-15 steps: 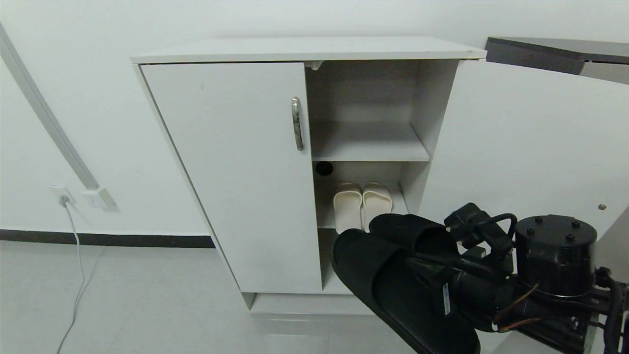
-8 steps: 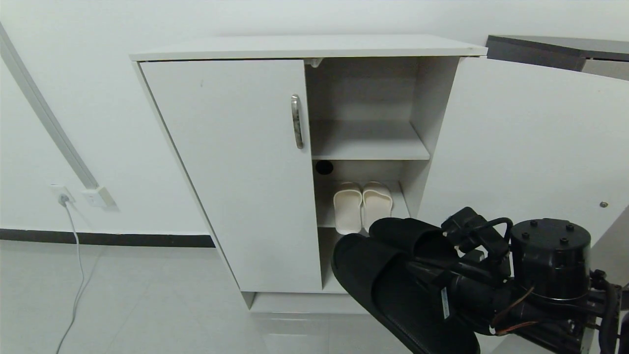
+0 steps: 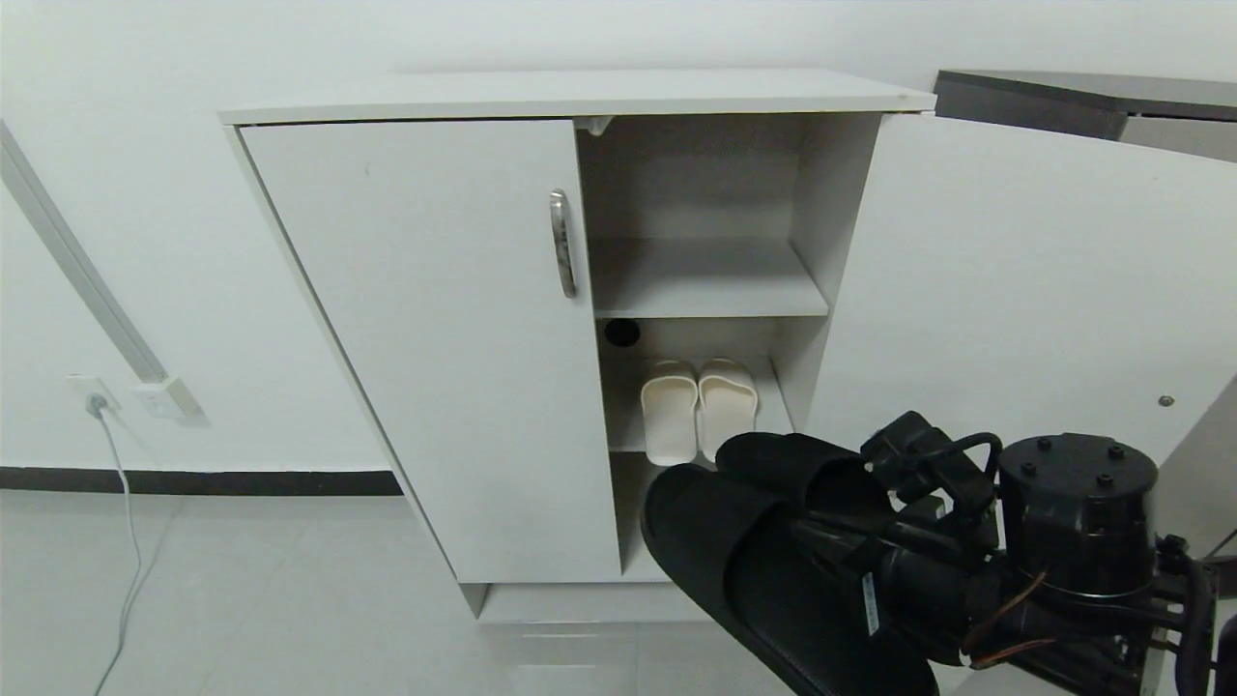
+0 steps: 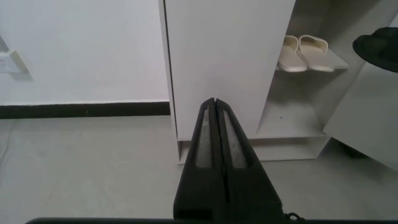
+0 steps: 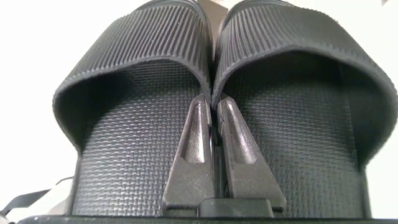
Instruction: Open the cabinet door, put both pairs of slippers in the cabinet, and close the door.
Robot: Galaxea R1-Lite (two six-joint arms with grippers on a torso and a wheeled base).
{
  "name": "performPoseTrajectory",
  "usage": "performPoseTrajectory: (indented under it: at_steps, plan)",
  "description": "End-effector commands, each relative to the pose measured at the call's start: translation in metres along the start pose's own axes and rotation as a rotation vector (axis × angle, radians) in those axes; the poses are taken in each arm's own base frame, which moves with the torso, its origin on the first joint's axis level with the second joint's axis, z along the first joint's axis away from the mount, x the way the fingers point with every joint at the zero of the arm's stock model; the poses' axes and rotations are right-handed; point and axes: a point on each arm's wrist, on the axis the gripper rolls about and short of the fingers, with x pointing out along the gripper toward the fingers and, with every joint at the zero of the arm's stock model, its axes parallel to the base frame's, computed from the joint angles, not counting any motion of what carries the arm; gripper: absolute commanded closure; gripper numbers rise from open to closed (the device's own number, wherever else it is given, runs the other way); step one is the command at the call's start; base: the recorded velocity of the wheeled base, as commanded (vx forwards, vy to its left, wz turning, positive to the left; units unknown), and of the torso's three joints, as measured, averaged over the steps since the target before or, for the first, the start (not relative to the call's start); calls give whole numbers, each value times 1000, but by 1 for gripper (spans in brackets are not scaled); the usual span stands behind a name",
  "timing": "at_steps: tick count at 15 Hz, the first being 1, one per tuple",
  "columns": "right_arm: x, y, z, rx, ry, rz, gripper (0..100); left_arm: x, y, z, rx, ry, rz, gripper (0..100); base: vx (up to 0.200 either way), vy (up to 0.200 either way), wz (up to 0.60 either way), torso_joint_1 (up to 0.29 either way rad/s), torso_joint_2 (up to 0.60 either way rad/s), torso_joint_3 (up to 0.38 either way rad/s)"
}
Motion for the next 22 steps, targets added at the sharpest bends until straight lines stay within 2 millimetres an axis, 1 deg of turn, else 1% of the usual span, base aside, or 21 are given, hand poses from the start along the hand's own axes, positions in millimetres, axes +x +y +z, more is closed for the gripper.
performPoseTrajectory:
  at_steps: [1, 4, 5, 6, 8, 9, 10, 11, 13, 14, 16, 17, 19, 20, 22]
  plan:
    - [1, 0, -1, -1, 7, -1, 100, 0, 0, 0, 0, 1, 2, 100, 0, 0, 0, 0, 0, 0]
    - [2, 3, 0, 3, 3, 6, 100, 0, 0, 0, 0, 1, 2, 100, 0, 0, 0, 0, 0, 0]
    - [7, 9, 4, 12, -20, -3, 100, 0, 0, 0, 0, 1, 2, 100, 0, 0, 0, 0, 0, 0]
    - [13, 13, 4, 17, -19, -51, 100, 0, 0, 0, 0, 1, 2, 100, 0, 0, 0, 0, 0, 0]
    - [41, 27, 5, 110, -24, -159, 100, 0, 0, 0, 2, 1, 3, 100, 0, 0, 0, 0, 0, 0]
    - [49, 29, 4, 127, -26, -196, 100, 0, 0, 0, 2, 1, 2, 100, 0, 0, 0, 0, 0, 0]
    - [67, 32, 1, 132, -30, -280, 100, 0, 0, 0, 0, 1, 2, 100, 0, 0, 0, 0, 0, 0]
    - [74, 35, 3, 135, -39, -300, 100, 0, 0, 0, 0, 1, 2, 100, 0, 0, 0, 0, 0, 0]
    - [76, 42, 8, 131, -49, -323, 100, 0, 0, 0, 0, 1, 0, 100, 0, 0, 0, 0, 0, 0]
    - [77, 44, 12, 124, -44, -363, 100, 0, 0, 0, 0, 1, 2, 100, 0, 0, 0, 0, 0, 0]
    - [80, 46, 28, 137, -82, -435, 100, 0, 0, 0, 0, 1, 0, 100, 0, 0, 0, 0, 0, 0]
    - [80, 47, 41, 139, -98, -484, 100, 0, 0, 0, 0, 1, 2, 100, 0, 0, 0, 0, 0, 0]
    - [71, 49, 57, 124, -65, -485, 100, 0, 0, 0, 0, 1, 2, 100, 0, 0, 0, 0, 0, 0]
    - [65, 54, 77, 144, -63, -477, 100, 0, 0, 0, 0, 1, 2, 100, 0, 0, 0, 0, 0, 0]
    - [60, 60, 100, 173, -68, -475, 100, 0, 0, 0, 0, 1, 2, 100, 0, 0, 0, 0, 0, 0]
